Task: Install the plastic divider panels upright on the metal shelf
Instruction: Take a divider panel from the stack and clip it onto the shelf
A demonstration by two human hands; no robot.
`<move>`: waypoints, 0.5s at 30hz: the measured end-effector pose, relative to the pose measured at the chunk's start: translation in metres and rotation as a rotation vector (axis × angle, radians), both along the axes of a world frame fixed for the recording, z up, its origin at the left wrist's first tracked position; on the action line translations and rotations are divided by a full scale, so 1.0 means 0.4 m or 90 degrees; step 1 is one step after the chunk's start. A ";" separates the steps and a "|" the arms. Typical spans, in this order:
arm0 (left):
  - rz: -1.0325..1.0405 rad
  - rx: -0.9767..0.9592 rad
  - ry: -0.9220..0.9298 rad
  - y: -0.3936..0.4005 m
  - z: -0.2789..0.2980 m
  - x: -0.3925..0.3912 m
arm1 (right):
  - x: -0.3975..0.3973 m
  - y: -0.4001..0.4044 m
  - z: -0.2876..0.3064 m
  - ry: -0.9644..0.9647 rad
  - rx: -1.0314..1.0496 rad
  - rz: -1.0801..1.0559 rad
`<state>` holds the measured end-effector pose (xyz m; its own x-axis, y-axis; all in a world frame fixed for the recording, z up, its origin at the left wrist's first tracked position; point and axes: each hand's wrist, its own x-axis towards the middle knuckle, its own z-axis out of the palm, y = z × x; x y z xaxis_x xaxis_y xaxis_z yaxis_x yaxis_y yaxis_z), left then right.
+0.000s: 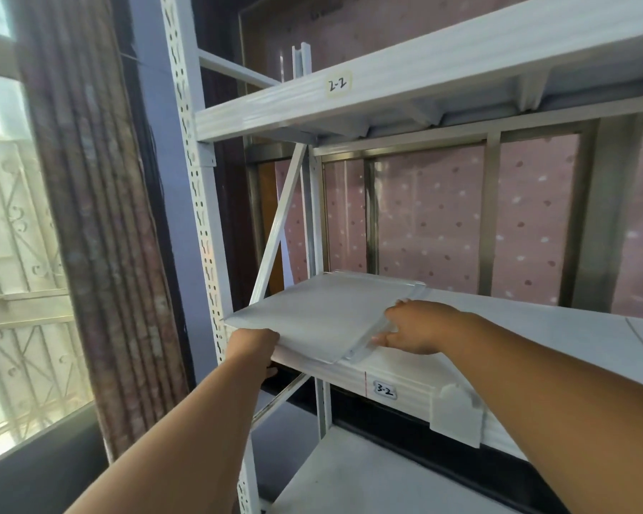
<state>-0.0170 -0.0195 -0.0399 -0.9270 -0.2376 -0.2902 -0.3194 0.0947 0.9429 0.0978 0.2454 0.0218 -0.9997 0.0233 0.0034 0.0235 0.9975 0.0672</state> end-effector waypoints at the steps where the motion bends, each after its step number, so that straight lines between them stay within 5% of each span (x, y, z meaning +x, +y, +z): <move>1: 0.008 0.018 0.002 -0.009 0.003 0.009 | 0.003 -0.005 0.003 0.001 -0.003 0.004; 5: 0.021 0.235 0.071 -0.026 0.025 0.055 | 0.008 -0.032 0.028 0.029 -0.085 0.031; 9: -0.058 0.447 0.191 -0.008 0.095 0.137 | 0.020 -0.078 0.051 0.094 -0.315 0.078; 15: -0.259 0.498 0.344 0.071 0.204 0.264 | 0.043 -0.144 0.102 0.107 -0.500 0.211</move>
<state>0.0888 0.0089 0.0416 -0.9475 0.1995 0.2499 0.0833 -0.6005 0.7953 0.1149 0.1878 0.0627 -0.9432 -0.2113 0.2564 -0.3283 0.7112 -0.6216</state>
